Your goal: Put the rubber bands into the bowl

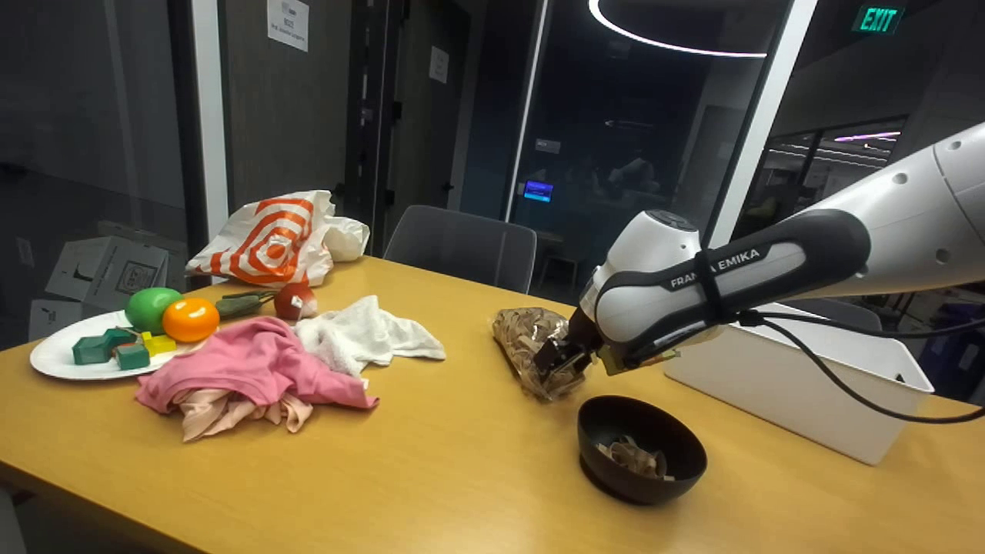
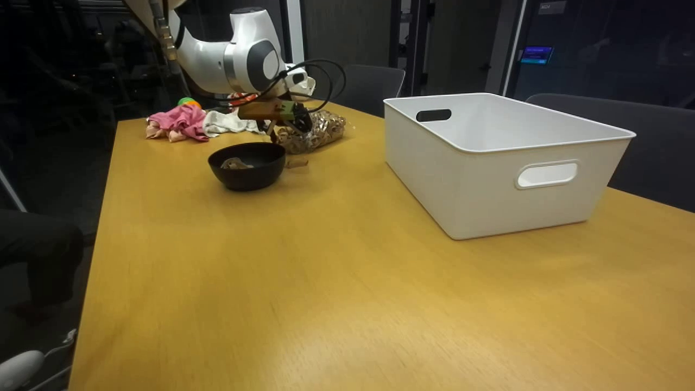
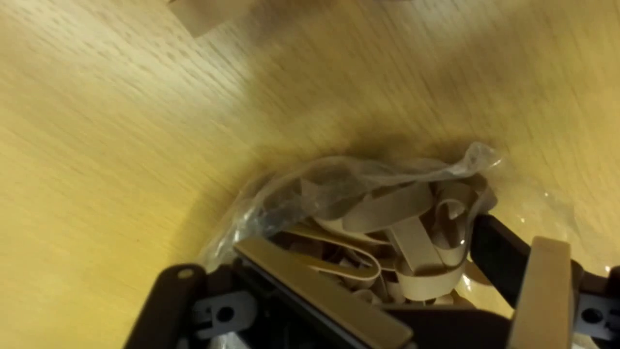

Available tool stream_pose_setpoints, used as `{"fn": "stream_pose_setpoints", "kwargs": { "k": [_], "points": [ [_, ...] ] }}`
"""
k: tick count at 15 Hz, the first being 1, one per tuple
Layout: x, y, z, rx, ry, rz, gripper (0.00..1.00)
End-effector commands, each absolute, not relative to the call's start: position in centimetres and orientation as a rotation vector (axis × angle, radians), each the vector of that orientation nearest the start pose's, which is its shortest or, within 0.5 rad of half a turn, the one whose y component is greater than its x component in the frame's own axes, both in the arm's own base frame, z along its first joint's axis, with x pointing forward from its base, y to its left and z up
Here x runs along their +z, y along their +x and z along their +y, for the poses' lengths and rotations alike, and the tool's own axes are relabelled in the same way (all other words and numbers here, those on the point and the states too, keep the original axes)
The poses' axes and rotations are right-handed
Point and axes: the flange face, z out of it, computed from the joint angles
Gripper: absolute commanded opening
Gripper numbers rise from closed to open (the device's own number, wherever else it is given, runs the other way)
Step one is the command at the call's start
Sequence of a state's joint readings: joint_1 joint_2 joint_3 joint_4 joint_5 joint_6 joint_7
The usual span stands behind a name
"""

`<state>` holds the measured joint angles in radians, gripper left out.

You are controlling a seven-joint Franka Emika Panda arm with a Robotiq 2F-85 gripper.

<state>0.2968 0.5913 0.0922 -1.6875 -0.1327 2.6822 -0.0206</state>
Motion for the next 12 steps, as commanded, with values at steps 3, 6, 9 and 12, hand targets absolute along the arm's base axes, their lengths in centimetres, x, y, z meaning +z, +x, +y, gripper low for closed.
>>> {"fn": "stream_pose_setpoints", "kwargs": {
  "k": [3,6,9,12],
  "points": [
    [30.01,67.78,28.16,-0.666,-2.954,-0.725,1.00],
    [29.69,67.91,28.40,-0.657,-2.945,-0.743,0.75],
    [29.50,68.04,28.28,-0.648,-2.950,-0.734,0.53],
    [29.55,68.06,28.15,-0.635,-2.956,-0.723,0.30]
  ]
}}
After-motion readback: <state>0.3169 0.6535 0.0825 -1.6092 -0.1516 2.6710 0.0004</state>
